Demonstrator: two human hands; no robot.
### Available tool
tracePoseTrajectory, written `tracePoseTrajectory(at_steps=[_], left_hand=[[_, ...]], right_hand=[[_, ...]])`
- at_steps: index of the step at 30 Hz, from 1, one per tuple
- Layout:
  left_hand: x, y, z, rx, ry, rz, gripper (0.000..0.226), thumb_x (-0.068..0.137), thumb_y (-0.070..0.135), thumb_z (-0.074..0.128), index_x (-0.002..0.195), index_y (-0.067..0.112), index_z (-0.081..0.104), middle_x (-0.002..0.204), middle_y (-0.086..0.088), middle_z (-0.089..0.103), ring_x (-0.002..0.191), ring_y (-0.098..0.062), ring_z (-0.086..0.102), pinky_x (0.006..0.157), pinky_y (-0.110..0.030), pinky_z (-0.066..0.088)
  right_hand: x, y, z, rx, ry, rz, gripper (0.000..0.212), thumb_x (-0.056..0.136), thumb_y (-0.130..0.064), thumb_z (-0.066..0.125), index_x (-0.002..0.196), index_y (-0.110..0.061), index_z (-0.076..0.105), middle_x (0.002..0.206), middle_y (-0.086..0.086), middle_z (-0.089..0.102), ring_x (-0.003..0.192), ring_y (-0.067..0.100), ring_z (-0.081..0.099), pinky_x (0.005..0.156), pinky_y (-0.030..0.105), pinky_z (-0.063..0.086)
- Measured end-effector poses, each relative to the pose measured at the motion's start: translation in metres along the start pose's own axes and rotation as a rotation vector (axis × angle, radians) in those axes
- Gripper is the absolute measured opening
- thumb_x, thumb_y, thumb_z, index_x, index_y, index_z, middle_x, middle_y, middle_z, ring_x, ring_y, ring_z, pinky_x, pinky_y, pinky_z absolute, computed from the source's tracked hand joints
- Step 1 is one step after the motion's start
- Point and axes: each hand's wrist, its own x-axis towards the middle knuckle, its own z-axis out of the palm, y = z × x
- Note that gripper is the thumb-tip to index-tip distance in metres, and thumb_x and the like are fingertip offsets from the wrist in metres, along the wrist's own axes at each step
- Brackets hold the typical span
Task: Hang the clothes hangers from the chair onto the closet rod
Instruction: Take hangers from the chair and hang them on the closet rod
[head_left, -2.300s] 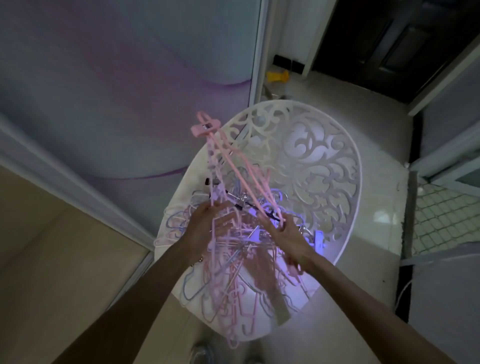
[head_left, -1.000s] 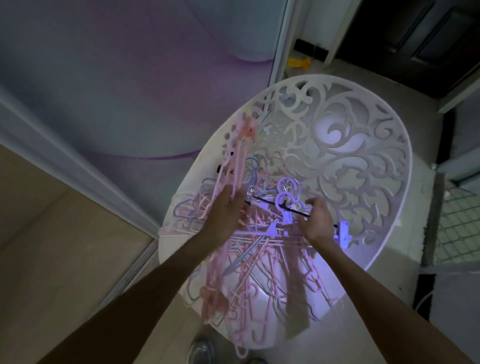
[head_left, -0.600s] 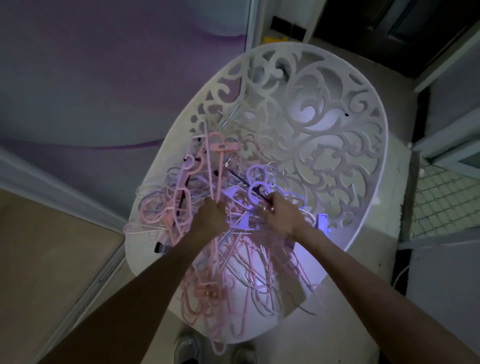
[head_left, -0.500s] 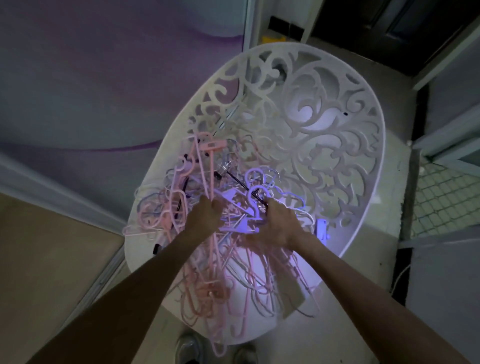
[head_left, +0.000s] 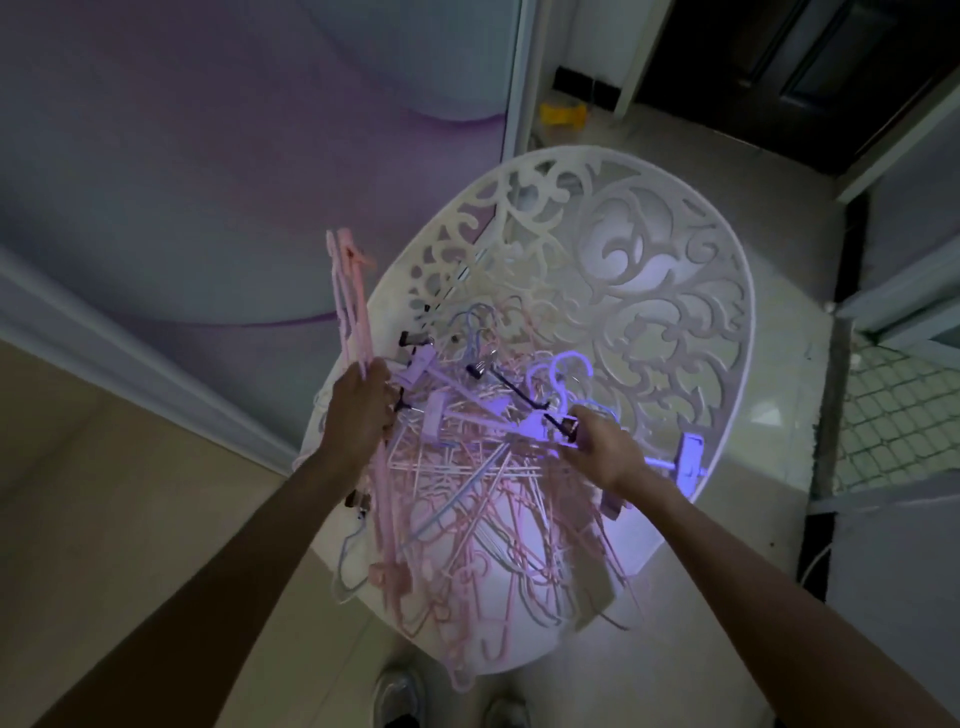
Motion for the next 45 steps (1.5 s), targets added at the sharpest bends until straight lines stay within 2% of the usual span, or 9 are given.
tracePoseTrajectory(at_steps=[4, 6, 9, 16, 29, 33, 38, 41, 45], left_hand=[[-0.008, 0.020, -0.016, -0.004, 0.040, -0.034, 0.030, 0.098, 0.020, 0.041, 0.068, 0.017, 0.045, 0.053, 0.001, 0.040, 0.022, 0.001, 0.028, 0.034, -0.007, 0.024], [-0.010, 0.021, -0.019, -0.019, 0.051, -0.042, 0.030, 0.097, 0.019, 0.041, 0.068, 0.016, 0.046, 0.058, -0.002, 0.038, 0.021, 0.001, 0.028, 0.033, -0.005, 0.023], [-0.008, 0.004, -0.021, -0.050, 0.086, -0.067, 0.032, 0.097, 0.018, 0.040, 0.065, 0.016, 0.044, 0.053, -0.002, 0.039, 0.020, -0.001, 0.029, 0.034, -0.003, 0.024], [-0.012, -0.027, -0.021, 0.012, 0.000, 0.008, 0.033, 0.099, 0.018, 0.038, 0.066, 0.015, 0.043, 0.038, 0.005, 0.042, 0.024, -0.002, 0.033, 0.034, -0.010, 0.028], [-0.047, 0.037, -0.046, -0.265, -0.240, -0.231, 0.035, 0.097, 0.018, 0.046, 0.062, 0.013, 0.043, 0.033, 0.005, 0.045, 0.025, -0.007, 0.041, 0.034, -0.010, 0.038], [-0.068, 0.062, -0.044, -0.312, -0.383, -0.275, 0.026, 0.097, 0.016, 0.042, 0.076, 0.009, 0.055, 0.053, 0.000, 0.069, 0.048, -0.008, 0.068, 0.049, -0.017, 0.053], [-0.107, 0.102, -0.047, -0.291, -0.543, -0.322, 0.028, 0.071, 0.008, 0.053, 0.099, 0.006, 0.056, 0.095, -0.007, 0.064, 0.076, -0.017, 0.064, 0.061, -0.025, 0.052], [-0.131, 0.120, -0.058, -0.258, -0.627, -0.315, 0.006, 0.073, 0.011, 0.059, 0.078, 0.008, 0.061, 0.071, -0.004, 0.061, 0.060, -0.017, 0.060, 0.062, -0.024, 0.049], [-0.166, 0.132, -0.075, -0.058, -0.545, -0.242, 0.007, 0.083, 0.021, 0.065, 0.079, 0.017, 0.068, 0.073, 0.001, 0.062, 0.065, -0.013, 0.061, 0.065, -0.024, 0.048]], right_hand=[[-0.005, -0.010, -0.017, 0.155, 0.028, 0.065, 0.022, 0.088, -0.031, 0.058, 0.099, -0.019, 0.044, 0.092, 0.014, 0.061, 0.103, 0.033, 0.059, 0.068, 0.031, 0.034], [-0.009, -0.020, -0.010, 0.184, 0.038, 0.110, 0.043, 0.085, -0.045, 0.056, 0.110, -0.012, 0.047, 0.105, 0.019, 0.063, 0.106, 0.034, 0.059, 0.075, 0.034, 0.040], [-0.021, -0.034, 0.038, 0.243, 0.057, 0.255, 0.066, 0.075, -0.049, 0.070, 0.118, -0.007, 0.045, 0.108, 0.014, 0.063, 0.103, 0.031, 0.061, 0.076, 0.033, 0.044], [-0.038, -0.042, 0.108, 0.202, 0.209, 0.261, 0.047, 0.084, -0.028, 0.059, 0.122, -0.008, 0.040, 0.105, 0.017, 0.064, 0.103, 0.037, 0.060, 0.077, 0.039, 0.044], [-0.058, -0.052, -0.017, 0.393, 0.166, 0.106, 0.046, 0.078, -0.026, 0.072, 0.116, -0.011, 0.051, 0.097, 0.011, 0.065, 0.095, 0.032, 0.061, 0.074, 0.033, 0.043], [-0.080, -0.086, -0.059, 0.440, 0.155, -0.043, 0.037, 0.076, -0.023, 0.074, 0.105, -0.017, 0.053, 0.090, 0.002, 0.063, 0.083, 0.019, 0.058, 0.077, 0.032, 0.047], [-0.128, -0.144, -0.096, 0.530, -0.040, -0.169, 0.039, 0.080, -0.012, 0.072, 0.105, -0.020, 0.043, 0.091, -0.008, 0.056, 0.078, 0.007, 0.054, 0.065, 0.009, 0.041], [-0.153, -0.171, -0.110, 0.455, -0.140, -0.216, 0.036, 0.079, -0.014, 0.067, 0.104, -0.004, 0.042, 0.078, 0.000, 0.051, 0.069, 0.014, 0.050, 0.064, 0.025, 0.039], [-0.185, -0.192, -0.127, 0.349, -0.262, -0.263, 0.023, 0.087, -0.007, 0.057, 0.090, -0.009, 0.035, 0.069, -0.006, 0.038, 0.059, 0.002, 0.037, 0.053, 0.015, 0.032]])
